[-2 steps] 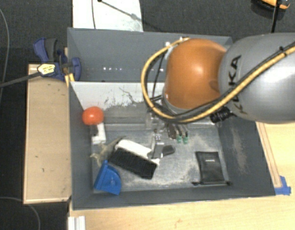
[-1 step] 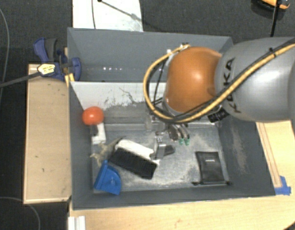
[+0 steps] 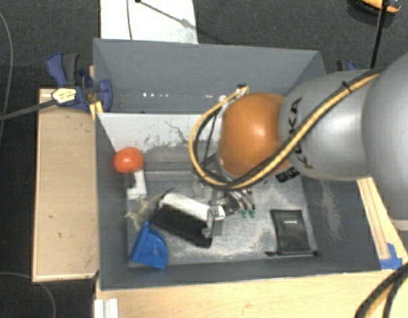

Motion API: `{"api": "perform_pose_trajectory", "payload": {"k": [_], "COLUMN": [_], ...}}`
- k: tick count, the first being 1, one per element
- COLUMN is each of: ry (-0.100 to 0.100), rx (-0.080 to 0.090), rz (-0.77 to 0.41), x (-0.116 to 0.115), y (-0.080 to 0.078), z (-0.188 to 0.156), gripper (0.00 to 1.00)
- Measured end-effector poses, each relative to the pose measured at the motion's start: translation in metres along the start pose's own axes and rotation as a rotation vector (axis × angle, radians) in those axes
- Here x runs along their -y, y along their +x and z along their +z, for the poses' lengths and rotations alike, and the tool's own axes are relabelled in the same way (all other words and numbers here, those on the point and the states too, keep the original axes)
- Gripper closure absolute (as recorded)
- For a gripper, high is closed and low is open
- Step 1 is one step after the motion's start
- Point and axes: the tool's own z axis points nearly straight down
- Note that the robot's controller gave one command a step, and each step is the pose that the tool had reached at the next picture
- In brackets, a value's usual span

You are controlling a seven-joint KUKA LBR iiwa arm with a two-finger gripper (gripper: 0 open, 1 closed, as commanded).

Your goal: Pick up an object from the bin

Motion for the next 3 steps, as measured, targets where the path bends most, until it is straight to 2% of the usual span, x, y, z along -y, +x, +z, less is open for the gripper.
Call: {"api": "perform_pose_trajectory", "payload": {"k": [1, 2, 3], "ry": [-0.001, 0.001, 0.0], "rx": [0.004, 0.004, 0.002], "rz": [-0.041, 0.106, 0.174], "x": [-0.006, -0.022, -0.037], "y": [0.002, -0.005, -0.01], "z": [0.044, 0.052, 0.049], "gripper": [0.0, 0.0, 0.0]}}
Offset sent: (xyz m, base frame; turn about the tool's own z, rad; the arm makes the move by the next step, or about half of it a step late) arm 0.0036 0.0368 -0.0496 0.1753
